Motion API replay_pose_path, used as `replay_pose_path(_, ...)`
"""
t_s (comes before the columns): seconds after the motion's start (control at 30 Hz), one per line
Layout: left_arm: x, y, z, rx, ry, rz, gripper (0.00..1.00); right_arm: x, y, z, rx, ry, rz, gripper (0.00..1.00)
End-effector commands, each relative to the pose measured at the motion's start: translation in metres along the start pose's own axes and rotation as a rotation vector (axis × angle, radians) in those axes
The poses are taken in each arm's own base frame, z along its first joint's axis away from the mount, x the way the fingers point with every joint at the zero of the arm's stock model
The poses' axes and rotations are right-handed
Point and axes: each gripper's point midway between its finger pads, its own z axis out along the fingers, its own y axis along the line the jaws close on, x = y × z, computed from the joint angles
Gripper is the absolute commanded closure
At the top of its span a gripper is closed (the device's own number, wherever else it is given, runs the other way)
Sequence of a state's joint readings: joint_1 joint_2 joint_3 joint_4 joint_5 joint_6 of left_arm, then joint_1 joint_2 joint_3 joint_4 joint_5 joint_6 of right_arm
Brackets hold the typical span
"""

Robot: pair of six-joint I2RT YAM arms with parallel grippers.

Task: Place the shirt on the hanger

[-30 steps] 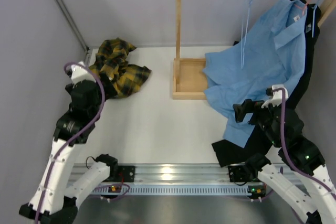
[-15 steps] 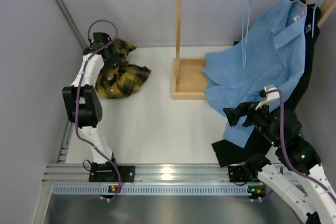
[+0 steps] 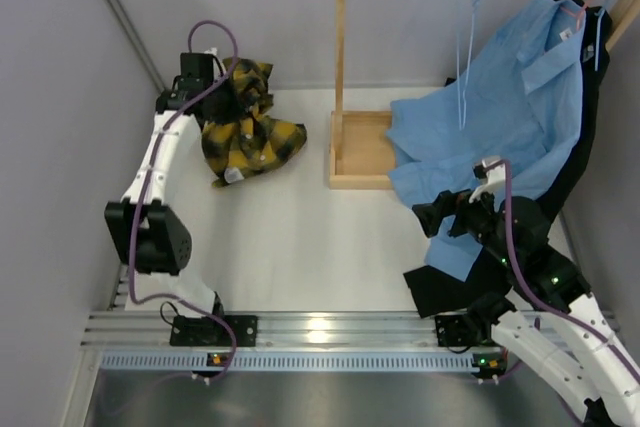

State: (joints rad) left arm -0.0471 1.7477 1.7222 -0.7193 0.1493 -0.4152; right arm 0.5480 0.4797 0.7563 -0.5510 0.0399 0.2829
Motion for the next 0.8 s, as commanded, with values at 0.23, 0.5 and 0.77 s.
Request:
replay_pose_path(0.23,0.086,-0.12,-0.233,0.69,-0.209,0.297,1.0,-0.018,0.042,0.025,-0.204,-0.043,0.038,0.01)
replay_pose_path(0.5,0.26,-0.076,-0.185,0.935,0.199,0.126,1.0,-0.015,0.06,0.032,-0.308,-0.041,0.052,0.0)
replay_pose_path(0.77,0.274,-0.073,-0.175,0.9,0.189,0.074,1.0,0.025,0.065,0.058,-0.35,0.075,0.139,0.01)
